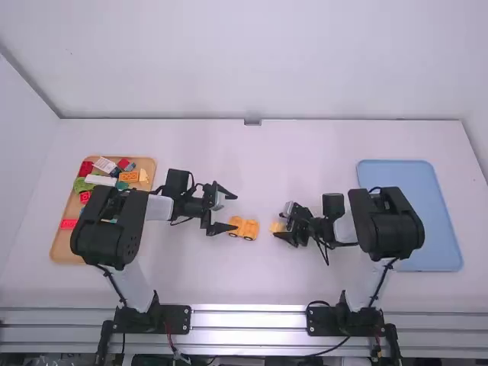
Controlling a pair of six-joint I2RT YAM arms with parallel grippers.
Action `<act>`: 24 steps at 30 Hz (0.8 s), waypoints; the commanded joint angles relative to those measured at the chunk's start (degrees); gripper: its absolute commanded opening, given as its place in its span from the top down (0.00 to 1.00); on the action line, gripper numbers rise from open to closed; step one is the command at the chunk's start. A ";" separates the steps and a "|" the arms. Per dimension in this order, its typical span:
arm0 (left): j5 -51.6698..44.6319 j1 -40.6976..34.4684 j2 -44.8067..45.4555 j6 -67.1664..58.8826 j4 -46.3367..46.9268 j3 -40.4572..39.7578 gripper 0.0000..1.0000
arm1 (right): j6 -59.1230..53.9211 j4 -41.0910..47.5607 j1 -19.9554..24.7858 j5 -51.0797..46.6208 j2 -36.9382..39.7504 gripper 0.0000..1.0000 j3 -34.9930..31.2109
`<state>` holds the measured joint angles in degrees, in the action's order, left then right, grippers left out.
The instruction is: Assemble lego blocks to make yellow taxi
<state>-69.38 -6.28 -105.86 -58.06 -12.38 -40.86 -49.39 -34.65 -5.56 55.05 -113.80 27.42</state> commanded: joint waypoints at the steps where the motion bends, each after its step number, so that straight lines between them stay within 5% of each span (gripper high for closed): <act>1: -1.46 -0.83 -0.07 0.20 0.42 -0.33 0.01 | 1.49 0.79 0.04 0.68 -2.10 0.36 0.66; 12: 3.50 -0.85 -0.07 -0.96 3.23 -0.33 0.01 | 0.98 -2.16 0.07 0.63 -1.92 0.71 -1.49; 17: 7.87 -2.25 -0.11 -9.16 8.98 -0.33 0.01 | 7.30 -7.58 0.07 3.13 -0.90 0.71 -2.49; 24: 16.94 -8.44 -2.16 -9.90 5.77 -0.35 0.01 | 7.61 -1.79 -0.31 9.88 9.01 0.69 -1.27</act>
<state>-55.92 -13.13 -106.39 -66.41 -6.63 -40.88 -42.54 -36.77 -5.67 61.23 -108.22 25.32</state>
